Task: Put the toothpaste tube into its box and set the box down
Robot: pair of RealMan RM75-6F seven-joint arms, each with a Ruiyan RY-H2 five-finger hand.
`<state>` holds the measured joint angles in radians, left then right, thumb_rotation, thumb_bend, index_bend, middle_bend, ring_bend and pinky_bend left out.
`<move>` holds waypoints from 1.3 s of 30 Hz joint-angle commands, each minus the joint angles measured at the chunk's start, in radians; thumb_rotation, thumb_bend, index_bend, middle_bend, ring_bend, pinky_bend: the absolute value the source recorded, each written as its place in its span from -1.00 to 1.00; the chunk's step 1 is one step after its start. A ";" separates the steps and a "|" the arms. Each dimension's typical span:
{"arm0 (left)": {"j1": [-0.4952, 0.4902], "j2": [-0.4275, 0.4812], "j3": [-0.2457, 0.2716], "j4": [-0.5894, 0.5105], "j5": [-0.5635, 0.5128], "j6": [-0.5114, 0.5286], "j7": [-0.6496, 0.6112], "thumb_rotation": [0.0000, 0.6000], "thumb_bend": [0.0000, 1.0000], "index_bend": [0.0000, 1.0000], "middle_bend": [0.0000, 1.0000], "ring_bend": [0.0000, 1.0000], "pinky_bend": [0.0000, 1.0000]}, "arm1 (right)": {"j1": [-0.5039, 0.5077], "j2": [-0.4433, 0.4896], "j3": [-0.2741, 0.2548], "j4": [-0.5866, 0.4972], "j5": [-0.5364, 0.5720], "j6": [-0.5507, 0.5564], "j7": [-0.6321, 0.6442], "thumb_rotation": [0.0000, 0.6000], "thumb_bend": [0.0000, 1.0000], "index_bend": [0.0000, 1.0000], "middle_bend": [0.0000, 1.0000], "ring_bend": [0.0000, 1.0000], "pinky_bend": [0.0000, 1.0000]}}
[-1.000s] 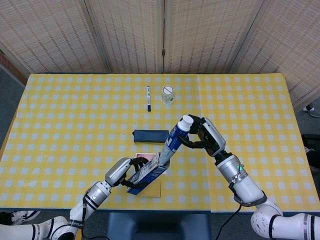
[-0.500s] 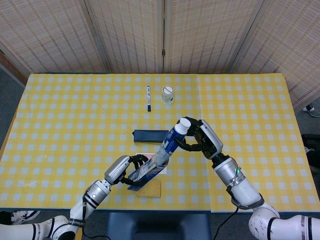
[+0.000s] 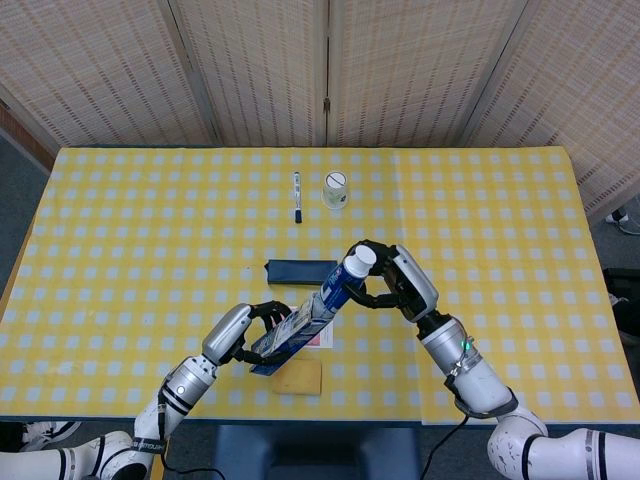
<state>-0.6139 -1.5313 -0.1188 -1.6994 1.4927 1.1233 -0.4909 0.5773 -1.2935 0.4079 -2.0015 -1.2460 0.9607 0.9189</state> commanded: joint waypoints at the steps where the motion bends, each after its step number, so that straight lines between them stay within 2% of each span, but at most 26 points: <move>1: 0.004 0.006 -0.005 -0.005 -0.001 0.009 -0.003 1.00 -0.41 0.02 0.02 -0.02 0.16 | 0.010 -0.022 -0.008 0.019 -0.003 0.000 -0.005 1.00 -0.26 0.58 0.26 0.44 0.30; 8: 0.012 0.022 -0.010 -0.016 0.005 0.028 -0.014 1.00 -0.41 0.02 0.02 -0.02 0.16 | 0.029 -0.052 -0.024 0.033 0.000 -0.002 -0.056 1.00 -0.26 0.58 0.26 0.44 0.30; 11: 0.018 0.030 -0.014 -0.019 0.006 0.041 -0.027 1.00 -0.41 0.03 0.02 -0.02 0.16 | 0.028 -0.058 -0.031 0.029 -0.025 0.014 -0.079 1.00 -0.26 0.51 0.19 0.39 0.24; 13: 0.022 0.034 -0.016 -0.021 0.009 0.050 -0.037 1.00 -0.41 0.03 0.02 -0.02 0.16 | 0.028 -0.057 -0.039 0.026 -0.051 0.019 -0.085 1.00 -0.26 0.32 0.08 0.30 0.13; 17: 0.027 0.036 -0.019 -0.024 0.015 0.065 -0.052 1.00 -0.41 0.03 0.02 -0.02 0.16 | 0.034 -0.044 -0.048 0.017 -0.079 0.004 -0.074 1.00 -0.26 -0.43 -0.31 -0.05 -0.27; 20: 0.031 0.033 -0.014 -0.021 0.018 0.070 -0.054 1.00 -0.41 0.03 0.03 -0.02 0.16 | 0.039 -0.038 -0.051 0.020 -0.091 0.002 -0.075 1.00 -0.26 -0.87 -0.54 -0.26 -0.49; 21: 0.032 0.032 -0.013 -0.021 0.019 0.071 -0.055 1.00 -0.41 0.03 0.03 -0.02 0.16 | 0.038 -0.039 -0.051 0.021 -0.090 0.007 -0.078 1.00 -0.26 -0.96 -0.61 -0.32 -0.55; 24: 0.038 0.030 -0.010 -0.019 0.019 0.080 -0.060 1.00 -0.41 0.03 0.02 -0.02 0.16 | 0.033 -0.048 -0.043 0.021 -0.070 0.037 -0.094 1.00 -0.26 -1.00 -0.75 -0.47 -0.67; 27: 0.042 0.031 -0.009 -0.021 0.025 0.089 -0.064 1.00 -0.41 0.04 0.03 -0.02 0.16 | 0.028 -0.050 -0.041 0.016 -0.073 0.058 -0.108 1.00 -0.26 -1.00 -0.82 -0.56 -0.71; 39: 0.089 0.014 -0.041 -0.013 0.067 0.231 -0.126 1.00 -0.41 0.08 0.04 -0.02 0.16 | -0.014 0.001 -0.040 -0.005 -0.123 0.128 -0.048 1.00 -0.26 -1.00 -0.83 -0.59 -0.71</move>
<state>-0.5337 -1.5131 -0.1541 -1.7173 1.5539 1.3405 -0.6066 0.5695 -1.3003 0.3671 -2.0037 -1.3662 1.0832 0.8629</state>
